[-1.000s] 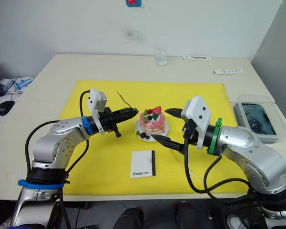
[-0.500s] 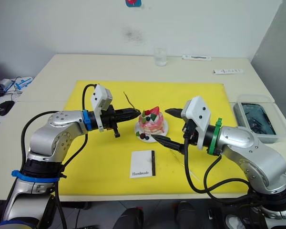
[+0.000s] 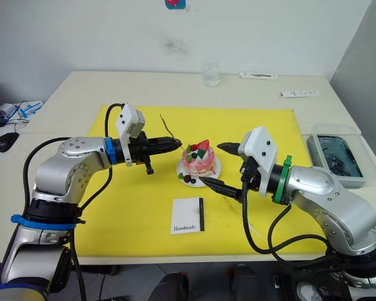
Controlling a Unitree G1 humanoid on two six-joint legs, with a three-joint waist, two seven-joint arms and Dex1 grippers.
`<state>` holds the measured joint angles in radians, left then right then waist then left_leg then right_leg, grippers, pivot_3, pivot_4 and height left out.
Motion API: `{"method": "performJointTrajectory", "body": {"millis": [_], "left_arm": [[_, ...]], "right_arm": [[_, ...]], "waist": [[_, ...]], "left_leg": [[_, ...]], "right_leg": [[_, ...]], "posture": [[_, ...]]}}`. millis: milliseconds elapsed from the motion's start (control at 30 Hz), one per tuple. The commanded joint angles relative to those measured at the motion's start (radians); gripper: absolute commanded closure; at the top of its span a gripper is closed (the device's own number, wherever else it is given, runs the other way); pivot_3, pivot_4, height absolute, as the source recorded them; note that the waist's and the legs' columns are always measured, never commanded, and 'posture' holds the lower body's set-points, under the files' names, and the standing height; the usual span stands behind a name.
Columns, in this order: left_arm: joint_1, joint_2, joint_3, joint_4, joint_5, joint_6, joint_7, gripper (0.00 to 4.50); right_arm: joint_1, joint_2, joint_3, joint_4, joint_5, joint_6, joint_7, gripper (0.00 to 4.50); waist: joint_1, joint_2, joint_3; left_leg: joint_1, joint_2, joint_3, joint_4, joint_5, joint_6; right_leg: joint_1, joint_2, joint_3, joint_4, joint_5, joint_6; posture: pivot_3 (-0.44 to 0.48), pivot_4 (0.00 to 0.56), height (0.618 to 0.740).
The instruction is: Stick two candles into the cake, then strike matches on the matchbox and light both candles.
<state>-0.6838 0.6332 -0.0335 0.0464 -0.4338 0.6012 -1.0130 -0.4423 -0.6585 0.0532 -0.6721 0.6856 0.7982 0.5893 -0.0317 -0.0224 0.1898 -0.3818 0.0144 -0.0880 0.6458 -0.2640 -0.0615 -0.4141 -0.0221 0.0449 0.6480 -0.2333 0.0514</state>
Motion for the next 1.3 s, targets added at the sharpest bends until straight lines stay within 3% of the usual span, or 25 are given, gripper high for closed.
{"method": "performJointTrajectory", "body": {"millis": [33,1300], "left_arm": [[-0.023,0.024,0.023,-0.021,-0.018,0.013,-0.019,4.48],[-0.006,-0.034,-0.073,0.065,0.106,-0.109,-0.032,4.48]], "right_arm": [[0.001,-0.002,-0.024,-0.033,0.01,-0.004,-0.002,0.0],[-0.005,0.004,-0.023,-0.04,0.013,0.013,-0.015,0.0]], "waist": [[0.0,0.0,0.0],[0.0,0.0,0.0]], "left_leg": [[0.0,0.0,0.0,0.0,0.0,0.0],[0.0,0.0,0.0,0.0,0.0,0.0]], "right_leg": [[0.0,0.0,0.0,0.0,0.0,0.0],[0.0,0.0,0.0,0.0,0.0,0.0]], "posture": [[0.0,0.15,0.74],[0.0,0.15,0.74]]}}
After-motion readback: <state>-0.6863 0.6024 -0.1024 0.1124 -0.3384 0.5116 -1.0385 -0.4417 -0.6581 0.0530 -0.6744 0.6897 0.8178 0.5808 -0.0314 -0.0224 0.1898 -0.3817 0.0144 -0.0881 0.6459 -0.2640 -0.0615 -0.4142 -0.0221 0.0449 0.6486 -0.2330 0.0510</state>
